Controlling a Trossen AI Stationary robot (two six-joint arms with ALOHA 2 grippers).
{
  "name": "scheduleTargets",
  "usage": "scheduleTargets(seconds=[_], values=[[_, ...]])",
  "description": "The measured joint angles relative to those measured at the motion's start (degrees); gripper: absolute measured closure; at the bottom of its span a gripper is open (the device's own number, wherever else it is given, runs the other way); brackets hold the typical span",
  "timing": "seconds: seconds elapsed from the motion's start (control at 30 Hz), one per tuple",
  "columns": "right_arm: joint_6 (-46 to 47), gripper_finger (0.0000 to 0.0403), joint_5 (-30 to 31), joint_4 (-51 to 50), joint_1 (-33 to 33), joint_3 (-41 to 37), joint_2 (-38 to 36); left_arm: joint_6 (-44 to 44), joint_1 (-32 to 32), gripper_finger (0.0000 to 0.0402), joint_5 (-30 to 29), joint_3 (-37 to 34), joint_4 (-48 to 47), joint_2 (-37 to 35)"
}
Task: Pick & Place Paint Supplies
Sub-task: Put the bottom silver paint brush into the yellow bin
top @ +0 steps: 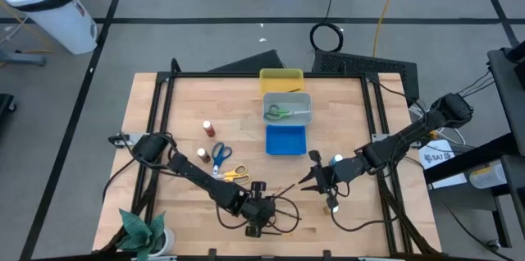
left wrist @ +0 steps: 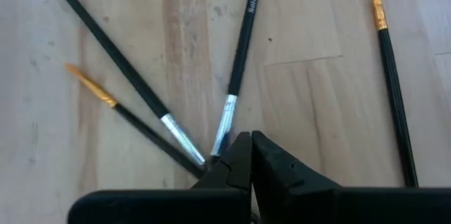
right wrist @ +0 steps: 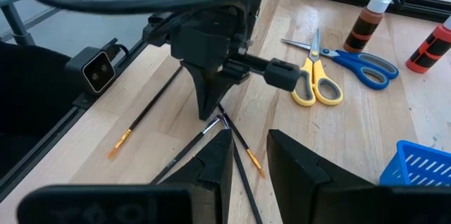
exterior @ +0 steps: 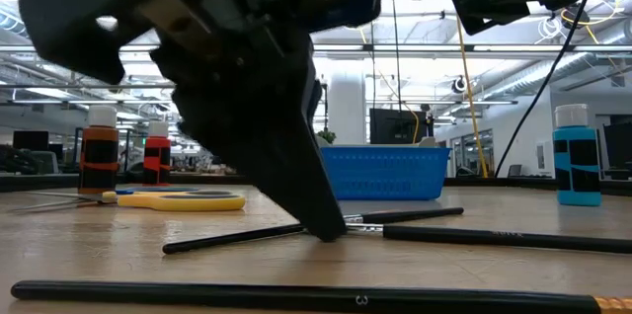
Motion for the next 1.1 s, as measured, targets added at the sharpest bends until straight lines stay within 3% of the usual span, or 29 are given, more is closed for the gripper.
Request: scheduleTargets(seconds=[0.37,1.1], values=[[0.00,0.0328,-0.03,-0.11,-0.01,0.00,0.00,1.93,0.00,0.0387,-2.44,0.01,-0.19,-0.32],[0.02,0.0328,-0.07,0.85,-0.02,-1.75,0.00,5.95,1.17,0.0396,-0.93,-0.01,-1.54,-2.23]])
